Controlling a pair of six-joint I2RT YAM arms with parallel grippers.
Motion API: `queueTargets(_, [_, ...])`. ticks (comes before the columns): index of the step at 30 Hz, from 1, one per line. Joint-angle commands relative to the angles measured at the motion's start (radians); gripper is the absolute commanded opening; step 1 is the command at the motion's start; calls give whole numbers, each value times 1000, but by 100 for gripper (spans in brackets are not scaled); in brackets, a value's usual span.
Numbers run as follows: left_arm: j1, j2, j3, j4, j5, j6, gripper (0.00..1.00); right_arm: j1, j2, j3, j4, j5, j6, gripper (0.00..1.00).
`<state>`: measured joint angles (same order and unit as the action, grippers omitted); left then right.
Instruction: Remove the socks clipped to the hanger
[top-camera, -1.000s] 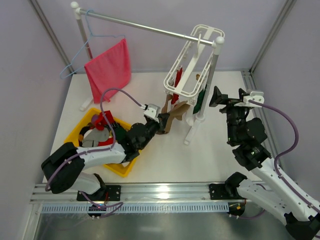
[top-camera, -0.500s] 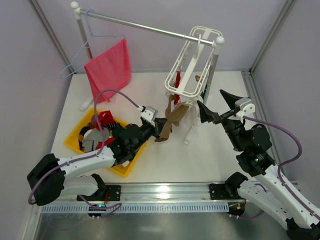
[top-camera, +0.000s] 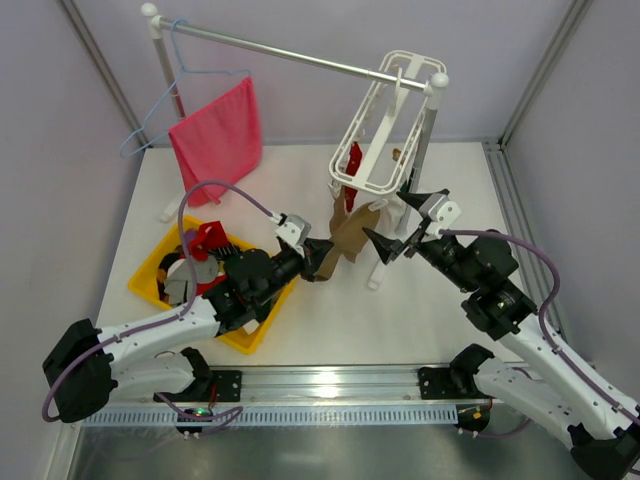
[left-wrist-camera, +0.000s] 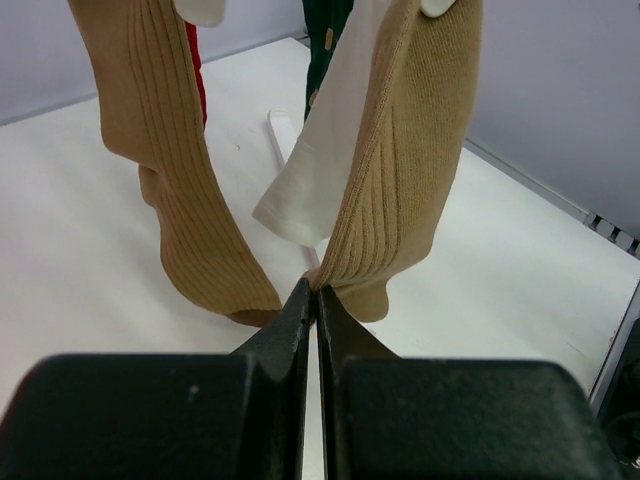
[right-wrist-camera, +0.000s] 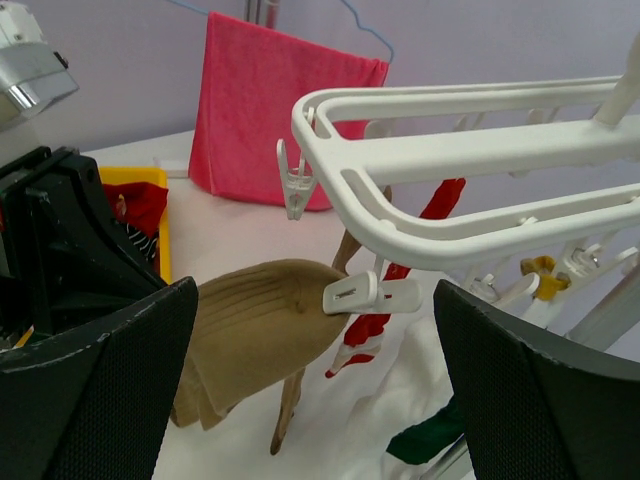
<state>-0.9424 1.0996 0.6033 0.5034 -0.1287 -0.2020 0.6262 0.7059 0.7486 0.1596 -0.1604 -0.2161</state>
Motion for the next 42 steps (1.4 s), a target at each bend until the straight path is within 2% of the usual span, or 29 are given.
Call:
queueTargets(1, [-3, -21, 3, 12, 20, 3, 0, -3, 4, 43, -2, -39, -23, 100])
queueTargets(20, [-3, -14, -5, 17, 21, 0, 0, -6, 116, 52, 43, -37, -14, 100])
queueTargets(27, [-4, -10, -7, 15, 37, -7, 0, -13, 125, 32, 90, 67, -14, 100])
queueTargets(36, [-4, 0, -7, 20, 44, -13, 0, -39, 148, 5, 155, 68, -9, 100])
queueTargets(38, [-4, 5, -5, 21, 47, -13, 0, -45, 155, 6, 153, 58, -8, 93])
queueTargets(39, [-4, 8, -4, 21, 47, -14, 0, -48, 155, 5, 156, 53, -8, 84])
queueTargets(42, [-4, 11, -4, 23, 50, -14, 0, -52, 158, 3, 161, 35, -9, 70])
